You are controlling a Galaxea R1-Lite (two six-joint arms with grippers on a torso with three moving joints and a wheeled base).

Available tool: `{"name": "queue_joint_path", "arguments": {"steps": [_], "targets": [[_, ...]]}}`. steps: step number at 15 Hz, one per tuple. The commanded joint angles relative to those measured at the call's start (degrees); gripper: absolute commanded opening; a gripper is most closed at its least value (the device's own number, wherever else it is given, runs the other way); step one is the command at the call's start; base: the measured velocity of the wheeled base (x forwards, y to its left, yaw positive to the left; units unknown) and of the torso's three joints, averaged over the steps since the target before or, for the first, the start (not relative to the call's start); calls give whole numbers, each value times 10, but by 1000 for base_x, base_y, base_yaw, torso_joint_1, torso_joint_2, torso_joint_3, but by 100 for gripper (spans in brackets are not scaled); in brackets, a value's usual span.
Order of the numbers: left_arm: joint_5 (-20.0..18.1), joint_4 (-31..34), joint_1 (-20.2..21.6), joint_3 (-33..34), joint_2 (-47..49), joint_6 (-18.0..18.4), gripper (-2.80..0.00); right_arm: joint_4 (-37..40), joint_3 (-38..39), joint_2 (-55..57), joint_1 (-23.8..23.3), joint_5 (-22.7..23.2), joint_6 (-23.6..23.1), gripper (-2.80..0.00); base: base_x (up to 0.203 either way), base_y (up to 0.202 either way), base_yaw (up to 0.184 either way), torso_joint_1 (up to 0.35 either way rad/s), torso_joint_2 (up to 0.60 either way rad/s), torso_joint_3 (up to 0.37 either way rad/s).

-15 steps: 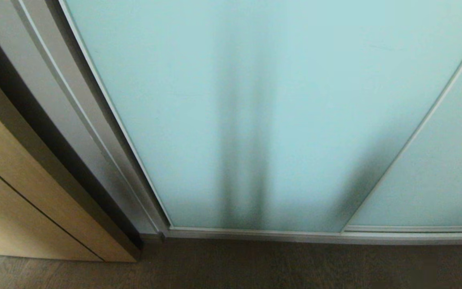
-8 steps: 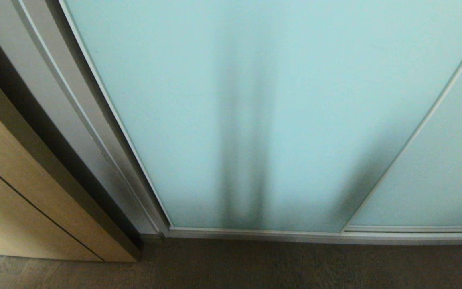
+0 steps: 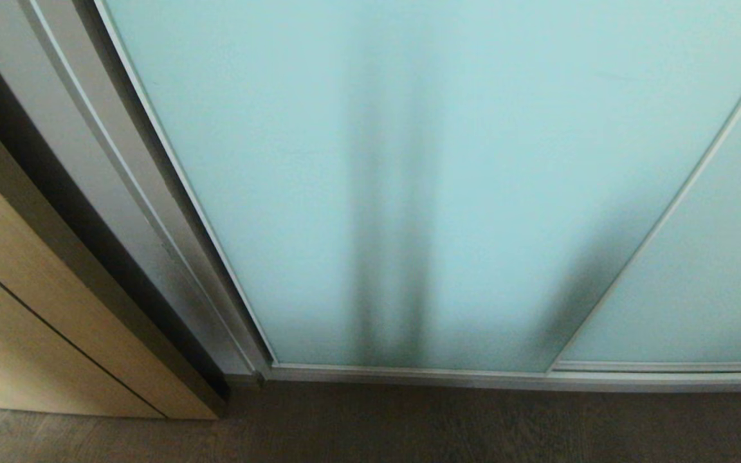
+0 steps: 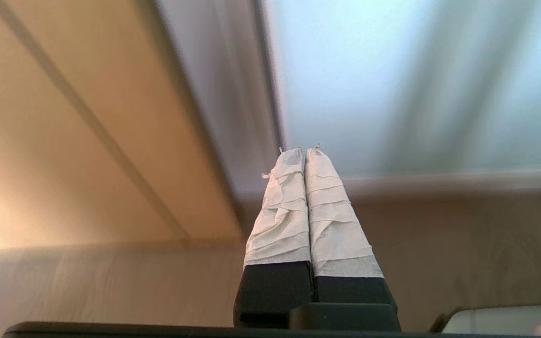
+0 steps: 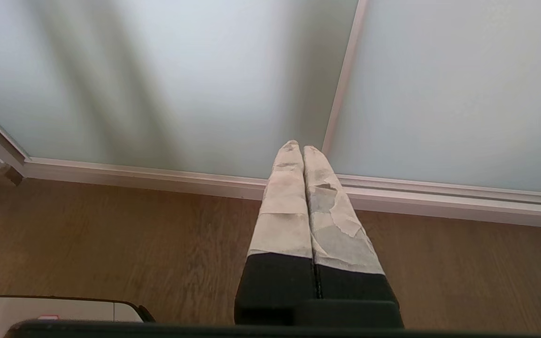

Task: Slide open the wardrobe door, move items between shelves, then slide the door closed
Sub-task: Open the door

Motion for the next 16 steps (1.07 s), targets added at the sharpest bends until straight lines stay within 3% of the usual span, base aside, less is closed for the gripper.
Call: {"name": "queue_joint_path", "arguments": {"steps": [1,3,5,11,14,16], "targets": [[-12,-8,0,-61,11,2,-280,0,0,0,0,0,0,-280,0,0,0,0,0,0],[-13,-20,0,-142,62,3,-280,0,0,0,0,0,0,-280,0,0,0,0,0,0],[4,-70,0,-220,148,5,-280,0,0,0,1,0,0,-280,0,0,0,0,0,0],[138,-310,0,-406,412,13,-280,0,0,0,1,0,0,-280,0,0,0,0,0,0],[219,-368,0,-454,501,14,-280,0,0,0,0,0,0,-280,0,0,0,0,0,0],[249,-389,0,-474,550,13,-280,0,0,0,1,0,0,-280,0,0,0,0,0,0]]}}
